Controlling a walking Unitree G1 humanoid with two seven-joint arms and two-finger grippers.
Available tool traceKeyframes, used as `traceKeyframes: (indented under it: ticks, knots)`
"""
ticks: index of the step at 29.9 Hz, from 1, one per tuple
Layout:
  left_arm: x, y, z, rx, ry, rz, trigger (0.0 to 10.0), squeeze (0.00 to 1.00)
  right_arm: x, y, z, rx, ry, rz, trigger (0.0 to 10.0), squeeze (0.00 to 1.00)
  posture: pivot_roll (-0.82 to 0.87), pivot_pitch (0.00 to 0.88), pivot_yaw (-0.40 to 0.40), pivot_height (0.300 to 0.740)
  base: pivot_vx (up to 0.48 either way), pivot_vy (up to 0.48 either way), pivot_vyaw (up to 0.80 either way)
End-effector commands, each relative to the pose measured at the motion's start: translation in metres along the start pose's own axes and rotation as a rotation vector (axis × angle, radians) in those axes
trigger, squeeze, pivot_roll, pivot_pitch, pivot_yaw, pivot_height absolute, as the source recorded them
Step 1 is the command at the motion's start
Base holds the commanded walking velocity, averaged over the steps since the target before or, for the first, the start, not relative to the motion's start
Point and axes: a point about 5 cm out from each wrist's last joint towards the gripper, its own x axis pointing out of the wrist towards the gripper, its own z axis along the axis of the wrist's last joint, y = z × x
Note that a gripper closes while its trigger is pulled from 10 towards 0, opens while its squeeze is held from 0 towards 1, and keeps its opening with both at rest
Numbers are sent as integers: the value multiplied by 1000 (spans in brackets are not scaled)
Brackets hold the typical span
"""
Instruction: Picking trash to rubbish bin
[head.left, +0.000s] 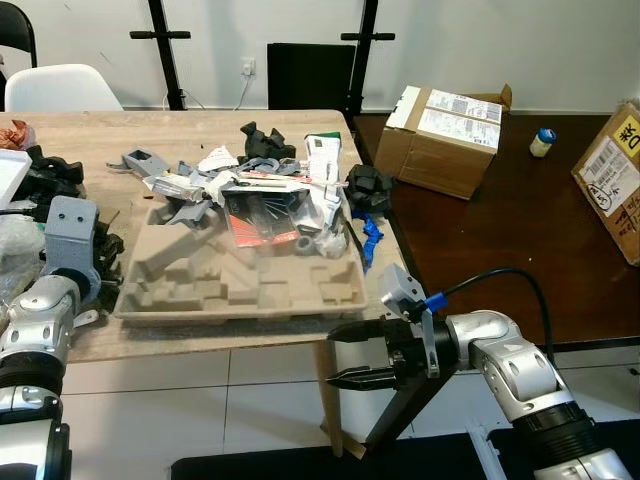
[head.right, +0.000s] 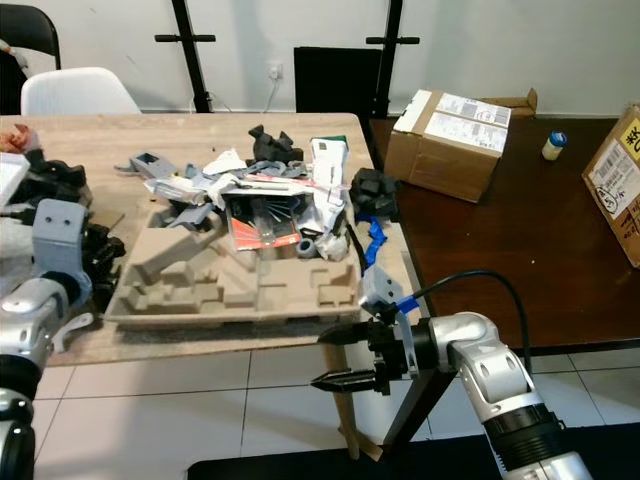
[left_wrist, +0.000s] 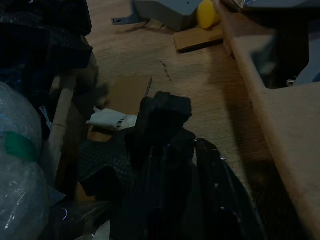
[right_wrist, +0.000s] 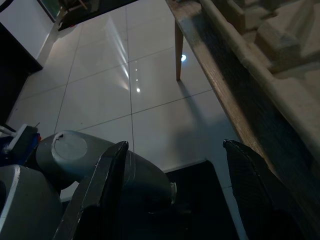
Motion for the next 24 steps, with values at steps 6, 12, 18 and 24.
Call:
traceKeyframes:
  ticks: [6,12,18,24]
  knots:
    - [2,2,9,-9,-30,-46,0,0,0,-1,-1,-4,19,-1,10000,0,-50,88,-23,740,0,0,0]
    - [3,2,34,-136,-179,-93,0,0,-1,-2,-1,-6,21,-3,10000,0,-52,85,-23,740,0,0,0]
    - [-2,-9,60,-209,-363,-270,0,0,-2,-2,-4,-5,35,-12,10000,0,-48,76,-24,740,0,0,0]
    - [-5,6,82,-242,-507,-182,0,0,-1,-1,-6,0,35,-13,10000,0,-50,80,-20,740,0,0,0]
